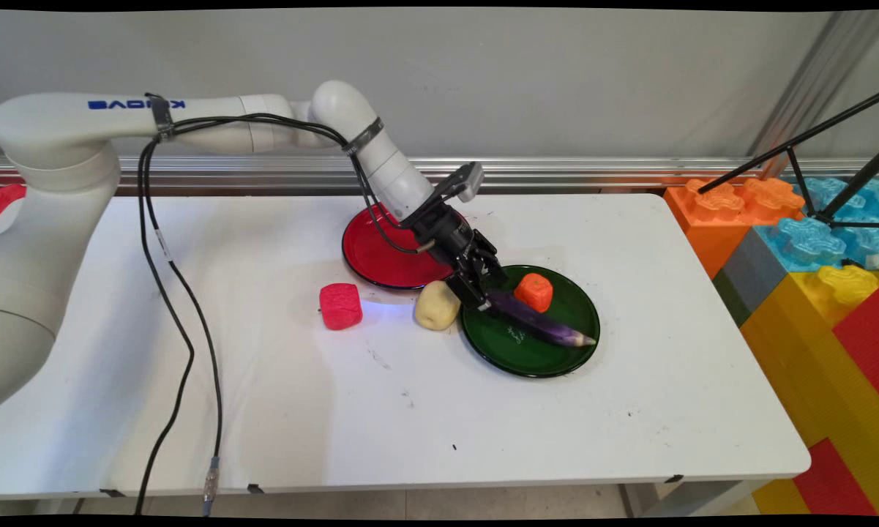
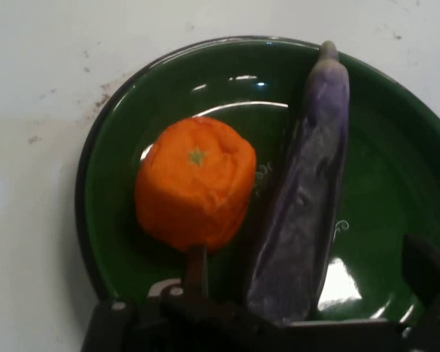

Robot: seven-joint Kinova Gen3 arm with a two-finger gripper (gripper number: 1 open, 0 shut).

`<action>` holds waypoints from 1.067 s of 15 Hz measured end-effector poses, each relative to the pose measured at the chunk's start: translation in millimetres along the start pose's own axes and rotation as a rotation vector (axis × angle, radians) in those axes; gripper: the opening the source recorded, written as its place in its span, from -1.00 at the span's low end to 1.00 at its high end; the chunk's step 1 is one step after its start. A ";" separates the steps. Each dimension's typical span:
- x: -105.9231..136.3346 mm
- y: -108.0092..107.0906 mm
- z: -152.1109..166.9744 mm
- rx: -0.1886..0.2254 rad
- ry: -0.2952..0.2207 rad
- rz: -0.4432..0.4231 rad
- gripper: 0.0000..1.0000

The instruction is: Pick up the eggplant from the green plate

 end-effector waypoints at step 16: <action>-5.3 -4.7 12.7 -0.010 -0.001 0.076 -1.00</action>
